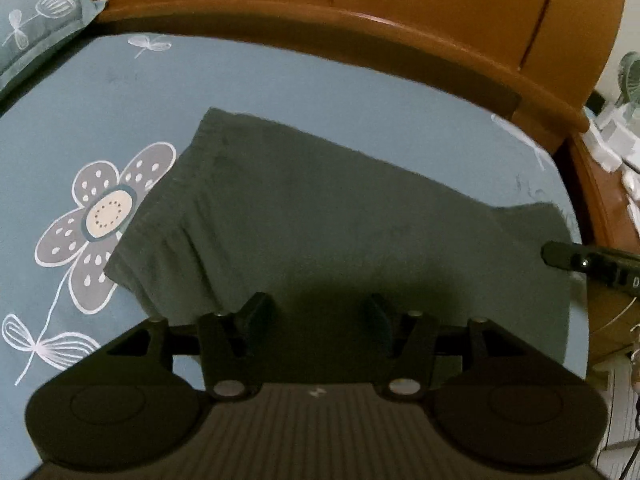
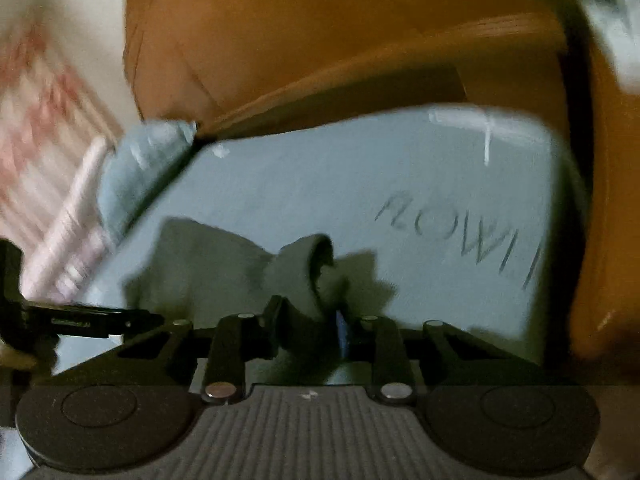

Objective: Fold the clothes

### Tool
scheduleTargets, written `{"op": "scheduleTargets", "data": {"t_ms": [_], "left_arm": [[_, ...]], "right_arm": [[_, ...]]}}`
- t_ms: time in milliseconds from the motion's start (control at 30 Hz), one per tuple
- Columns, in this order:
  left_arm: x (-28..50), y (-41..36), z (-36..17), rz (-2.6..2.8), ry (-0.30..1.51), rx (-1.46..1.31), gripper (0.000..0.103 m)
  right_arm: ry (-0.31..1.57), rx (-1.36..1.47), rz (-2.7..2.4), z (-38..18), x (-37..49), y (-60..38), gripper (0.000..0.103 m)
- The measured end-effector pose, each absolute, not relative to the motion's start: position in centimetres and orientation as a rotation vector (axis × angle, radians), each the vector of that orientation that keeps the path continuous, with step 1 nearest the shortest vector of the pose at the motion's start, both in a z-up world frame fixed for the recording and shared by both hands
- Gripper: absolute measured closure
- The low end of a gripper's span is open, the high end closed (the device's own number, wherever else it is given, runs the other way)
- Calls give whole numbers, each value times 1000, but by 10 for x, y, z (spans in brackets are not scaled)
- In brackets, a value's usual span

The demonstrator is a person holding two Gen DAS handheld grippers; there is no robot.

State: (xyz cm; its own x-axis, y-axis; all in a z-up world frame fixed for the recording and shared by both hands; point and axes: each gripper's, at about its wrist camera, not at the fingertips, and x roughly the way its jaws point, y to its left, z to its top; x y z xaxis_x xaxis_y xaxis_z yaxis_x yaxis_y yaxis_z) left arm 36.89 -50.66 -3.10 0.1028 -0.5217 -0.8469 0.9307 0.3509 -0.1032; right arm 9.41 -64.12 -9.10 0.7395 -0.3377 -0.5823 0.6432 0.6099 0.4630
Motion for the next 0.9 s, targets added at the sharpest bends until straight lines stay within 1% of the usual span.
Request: {"op": "scheduleTargets", "data": {"t_ms": [100,167,300,433,533,633,700,800,900], "left_arm": [[379,-507,-16,-1147,961,475,45],[381,-511,-11,-1140,932,477,36],[377,-516,-28,-1129,977,509,35],[375,-514,-33,-1129,966,525,34],[376,-522,-20,-1131,941,510,34],[379,-539,-10,-1118,874,488,30],[383,-553,-14,-1107,852,471,30],[387,-571,-28,-1063,814,501,29],[391,-580,-40,-1057,827,505,25]], "right_arm": [[509,543,-632,-69,99,-619,66],[500,454,-619,-56,101,-603,66],[559,402,-520,-71,116,-586,58],[617,352,-419,-87,131,-568,53],[615,356,-419,-82,127,-568,51],[594,376,-412,-75,126,-565,42],[584,388,-401,-72,125,-562,40],[598,390,-396,-73,113,-555,34],[615,404,-391,-76,108,-546,27]]}}
